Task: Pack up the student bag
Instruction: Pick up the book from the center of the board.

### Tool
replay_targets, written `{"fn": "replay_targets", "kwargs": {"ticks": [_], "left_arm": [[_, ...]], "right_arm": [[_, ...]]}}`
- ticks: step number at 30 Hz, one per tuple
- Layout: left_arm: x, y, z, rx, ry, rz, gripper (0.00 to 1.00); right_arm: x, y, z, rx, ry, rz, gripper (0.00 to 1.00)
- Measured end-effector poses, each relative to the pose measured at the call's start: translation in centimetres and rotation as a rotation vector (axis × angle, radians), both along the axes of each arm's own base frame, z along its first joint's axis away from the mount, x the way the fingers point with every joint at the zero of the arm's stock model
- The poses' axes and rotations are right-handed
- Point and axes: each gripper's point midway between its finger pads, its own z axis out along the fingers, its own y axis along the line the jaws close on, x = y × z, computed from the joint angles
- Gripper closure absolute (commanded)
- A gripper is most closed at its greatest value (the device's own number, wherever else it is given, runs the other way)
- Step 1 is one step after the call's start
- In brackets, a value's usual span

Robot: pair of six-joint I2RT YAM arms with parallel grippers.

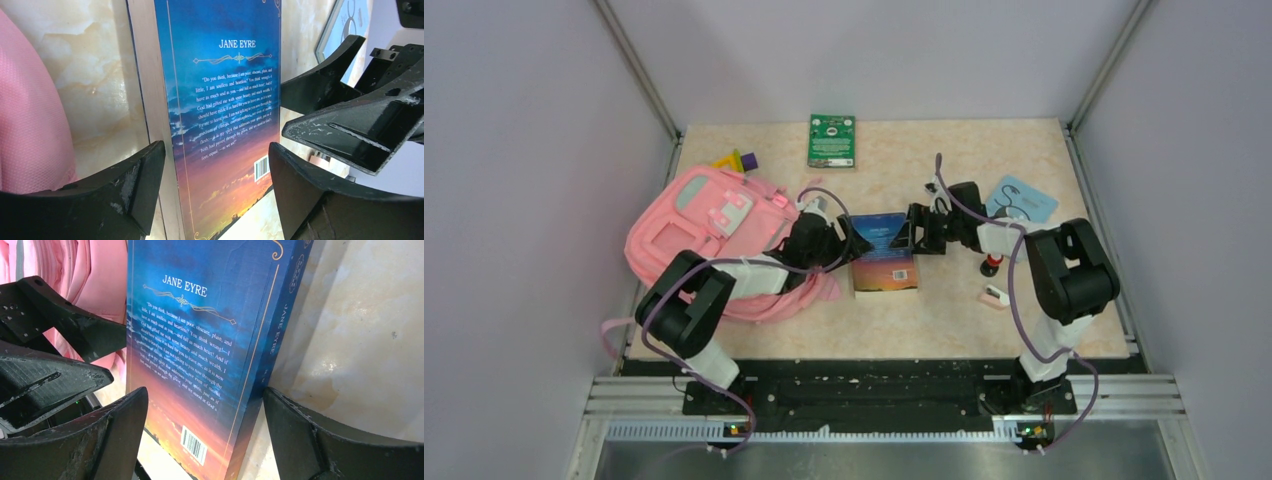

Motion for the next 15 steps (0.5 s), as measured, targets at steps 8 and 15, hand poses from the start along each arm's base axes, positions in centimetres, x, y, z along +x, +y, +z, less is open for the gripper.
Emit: {"fn": "replay_targets", "kwargs": {"ticks": [8,15], "left_arm": [[-0.8,0.2,1.3,-0.065,-0.042,0.005,0.22],[-0.9,0.2,2.9,-0.111,-0.094,0.006,0.24]], "right_arm": [[0.3,0.2,-0.1,0.003,-0.009,-0.012,0.18],[0.6,0.5,-0.1,0.006,-0.022,-0.016,0.19]]}}
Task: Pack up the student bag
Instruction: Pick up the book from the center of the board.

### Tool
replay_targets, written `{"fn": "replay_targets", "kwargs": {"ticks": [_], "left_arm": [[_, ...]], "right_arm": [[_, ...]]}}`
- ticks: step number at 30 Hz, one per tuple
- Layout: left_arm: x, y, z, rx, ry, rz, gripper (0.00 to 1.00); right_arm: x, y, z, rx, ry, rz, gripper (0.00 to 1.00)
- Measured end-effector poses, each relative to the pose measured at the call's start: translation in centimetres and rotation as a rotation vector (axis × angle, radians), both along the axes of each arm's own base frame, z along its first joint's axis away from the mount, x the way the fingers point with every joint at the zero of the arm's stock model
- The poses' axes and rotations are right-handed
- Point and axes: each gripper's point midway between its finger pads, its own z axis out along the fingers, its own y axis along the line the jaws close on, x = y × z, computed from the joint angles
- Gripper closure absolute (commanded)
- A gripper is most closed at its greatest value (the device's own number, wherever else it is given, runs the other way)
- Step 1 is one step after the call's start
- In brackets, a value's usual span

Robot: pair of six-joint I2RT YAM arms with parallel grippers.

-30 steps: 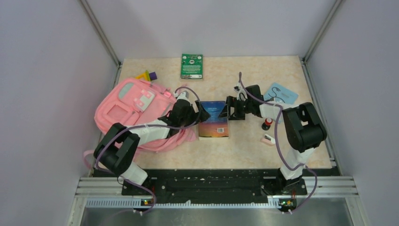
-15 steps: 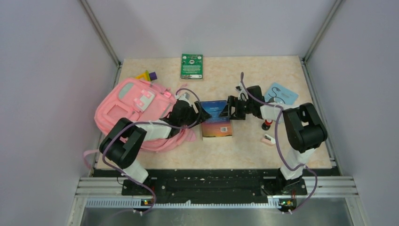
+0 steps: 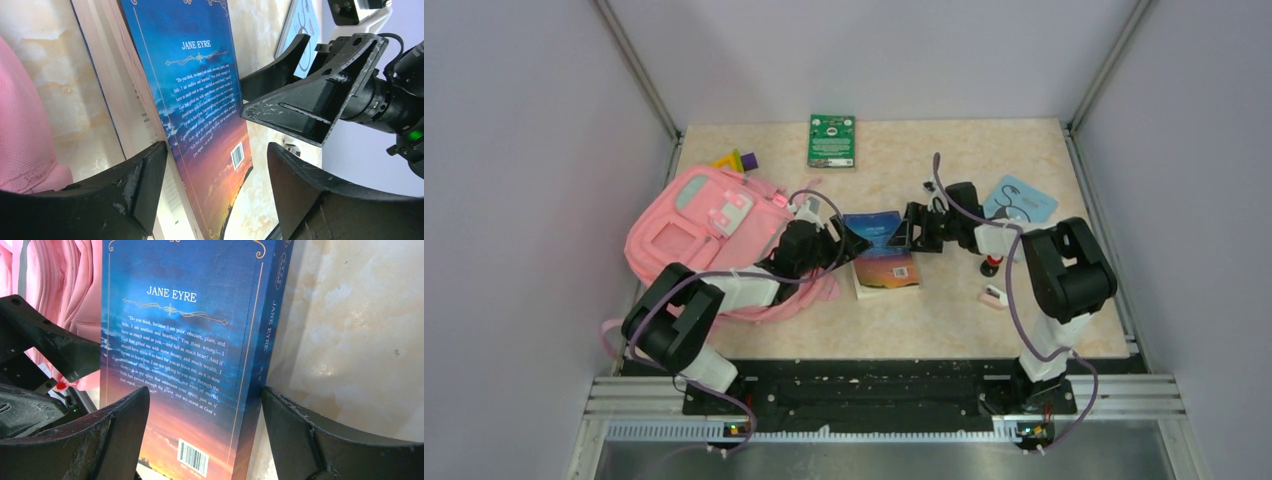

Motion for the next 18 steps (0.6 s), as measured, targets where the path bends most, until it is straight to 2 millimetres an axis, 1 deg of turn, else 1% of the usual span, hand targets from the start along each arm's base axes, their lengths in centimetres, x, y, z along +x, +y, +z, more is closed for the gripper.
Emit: {"fn": "replay_targets", "kwargs": {"ticks": [4,7,14,17,18], "left_arm": [[0.1,0.0,0.4,-0.029,-0.023,0.011,0.30],[0.2,0.1,0.2,-0.048,-0.033,0.025,0.35],[0.7,0.0,0.1,-0.075,-0.036,0.049,0.64],[0.8,0.1,-0.5,-0.070,-0.014,0.064,0.76],[0.8,0.2,-0.7,-0.064,-0.003,0.070,0.81]], "right_arm": [[0.2,0.2,0.0,0.001,-0.009,-0.001,0.20],[0.4,0.4,0.0,0.001,-0.015,-0.003,0.20],[0.8,1.3,-0.1,-0.014,-0.038,0.000,0.21],[0.9,1.6,-0.1,-0.021,-0.047,0.000,0.21],[0.9,1.6,-0.1,-0.022,-0.048,-0.001,0.21]]}}
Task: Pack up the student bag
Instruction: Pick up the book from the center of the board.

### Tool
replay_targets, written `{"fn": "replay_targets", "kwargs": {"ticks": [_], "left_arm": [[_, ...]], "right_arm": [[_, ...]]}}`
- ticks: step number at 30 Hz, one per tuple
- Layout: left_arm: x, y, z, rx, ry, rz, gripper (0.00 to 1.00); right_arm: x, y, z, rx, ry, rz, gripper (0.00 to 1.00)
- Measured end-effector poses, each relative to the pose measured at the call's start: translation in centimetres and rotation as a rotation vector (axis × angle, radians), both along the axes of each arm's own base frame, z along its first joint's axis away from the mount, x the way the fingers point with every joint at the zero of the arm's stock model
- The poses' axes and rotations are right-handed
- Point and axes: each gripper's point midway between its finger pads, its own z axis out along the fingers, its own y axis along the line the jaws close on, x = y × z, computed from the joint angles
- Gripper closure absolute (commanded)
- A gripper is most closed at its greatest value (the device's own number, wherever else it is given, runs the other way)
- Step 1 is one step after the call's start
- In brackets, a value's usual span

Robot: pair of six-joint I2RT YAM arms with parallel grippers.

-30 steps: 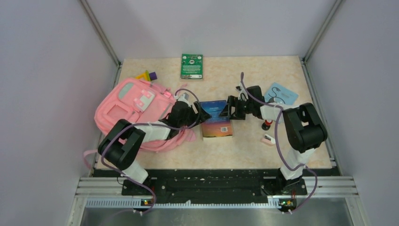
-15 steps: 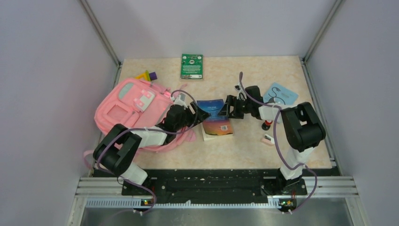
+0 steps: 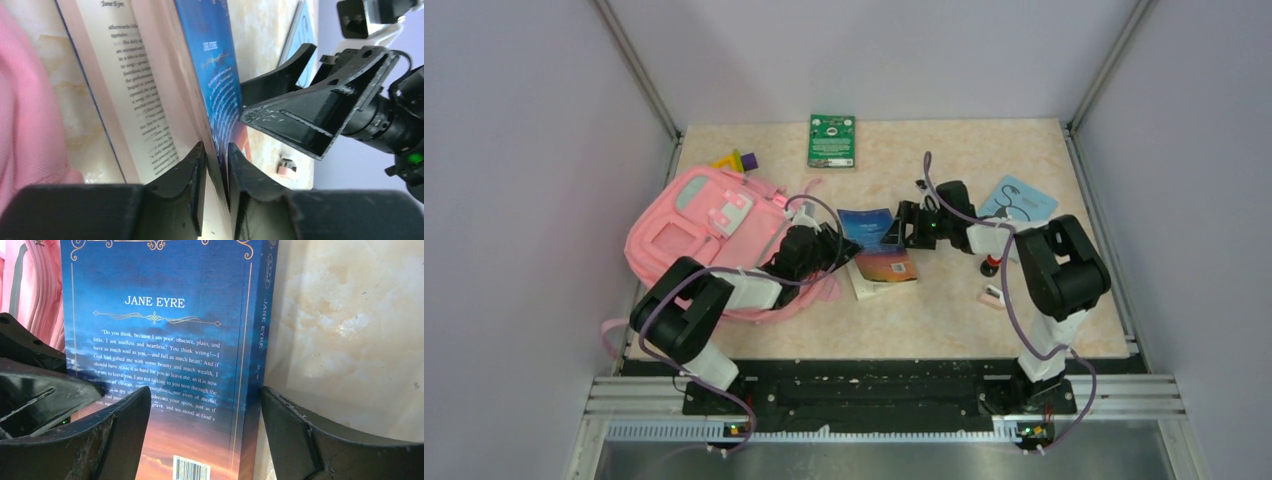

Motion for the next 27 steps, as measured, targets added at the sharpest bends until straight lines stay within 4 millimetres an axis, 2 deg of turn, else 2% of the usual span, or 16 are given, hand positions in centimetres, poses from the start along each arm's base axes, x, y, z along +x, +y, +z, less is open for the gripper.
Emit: {"fn": "replay_targets", "kwargs": {"ticks": [3,4,10,13,15,18,24,26,27], "left_arm": [[-0.1,0.2,-0.6,0.015,0.036,0.016,0.98],[-0.1,0.3,-0.8,0.016,0.044,0.020,1.00],[-0.4,0.5,-0.9,0.029,0.060,0.025,1.00],[-0.9,0.4,0.7,0.025,0.020,0.005,1.00],[-1.6,0.7,2.3,0.014,-0.027,-0.006,1.00],[-3.1,1.4,4.7,-0.001,-0.095,-0.032,1.00],[-5.1,2.6,11.3,-0.041,-0.265,-0.059,1.00],[-5.9,3.3,13.8,-0.058,-0.341,-0.058,1.00],[-6.2,3.6,14.4,-0.061,-0.362,-0.058,1.00]], "right_arm": [[0.0,0.0,0.0,-0.004,0.000,-0.005,0.21],[0.1,0.0,-0.1,-0.004,-0.001,-0.006,0.21],[-0.5,0.0,0.1,-0.043,0.001,-0.010,0.14],[-1.9,-0.4,0.4,-0.082,0.029,0.004,0.11],[-2.6,-0.9,1.3,-0.094,0.037,0.009,0.10],[-2.8,-1.7,4.4,-0.076,-0.012,0.007,0.09],[-3.3,-3.0,13.4,0.079,-0.190,0.030,0.08],[-4.2,-2.7,15.4,0.130,-0.223,0.063,0.08],[-4.7,-2.5,16.1,0.157,-0.232,0.085,0.08]]}}
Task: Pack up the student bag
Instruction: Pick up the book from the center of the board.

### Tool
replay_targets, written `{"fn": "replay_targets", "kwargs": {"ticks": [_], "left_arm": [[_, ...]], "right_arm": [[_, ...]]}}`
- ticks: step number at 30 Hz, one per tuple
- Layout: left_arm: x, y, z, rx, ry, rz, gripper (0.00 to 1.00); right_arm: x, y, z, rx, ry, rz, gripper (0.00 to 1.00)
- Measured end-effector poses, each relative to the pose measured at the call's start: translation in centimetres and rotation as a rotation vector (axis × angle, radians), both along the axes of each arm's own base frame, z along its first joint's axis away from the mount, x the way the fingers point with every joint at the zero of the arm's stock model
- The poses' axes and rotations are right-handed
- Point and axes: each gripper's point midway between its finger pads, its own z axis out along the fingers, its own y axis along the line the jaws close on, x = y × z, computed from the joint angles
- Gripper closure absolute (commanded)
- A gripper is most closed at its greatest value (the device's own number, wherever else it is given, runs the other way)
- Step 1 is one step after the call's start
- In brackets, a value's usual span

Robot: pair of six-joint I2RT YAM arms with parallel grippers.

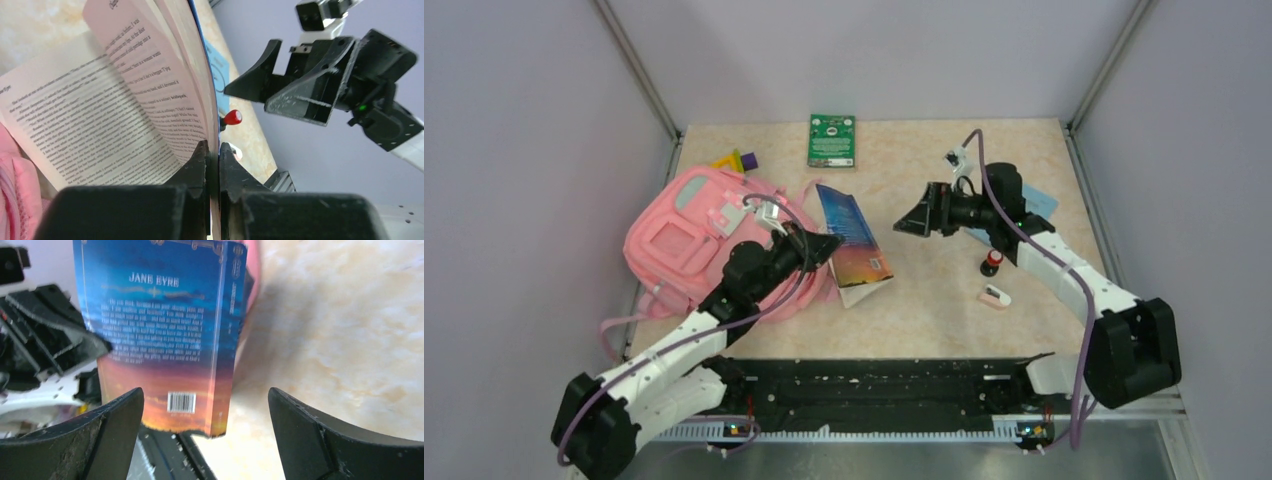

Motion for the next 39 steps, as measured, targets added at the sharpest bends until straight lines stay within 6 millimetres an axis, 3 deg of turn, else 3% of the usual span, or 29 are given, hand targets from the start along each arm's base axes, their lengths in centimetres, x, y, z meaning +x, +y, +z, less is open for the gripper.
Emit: {"fn": "replay_targets", "kwargs": {"ticks": [5,12,27,30,39], "left_arm": [[-1.5,1.2,3.0,-0.008,-0.106,0.001,1.00],[-2.4,1.5,3.8,0.008,-0.141,-0.021,1.00],[-4.0,1.9,4.2,-0.013,-0.157,-0.053,1.00],[-4.5,2.6,3.6,-0.011,-0.155,-0.037,1.00],[-5.3,5.2,-1.9,0.001,-0.086,0.064,1.00]], "right_arm": [[-3.2,1.3,0.6,0.104,0.049,0.095,0.08],[-5.9,3.7,0.5,0.195,0.118,0.186,0.08],[-7.5,6.6,-5.4,0.213,0.282,0.258,0.09],[-8.2,7.5,-5.8,0.217,0.295,0.290,0.09],[-9.0,10.1,-7.8,0.219,0.337,0.353,0.14]]}}
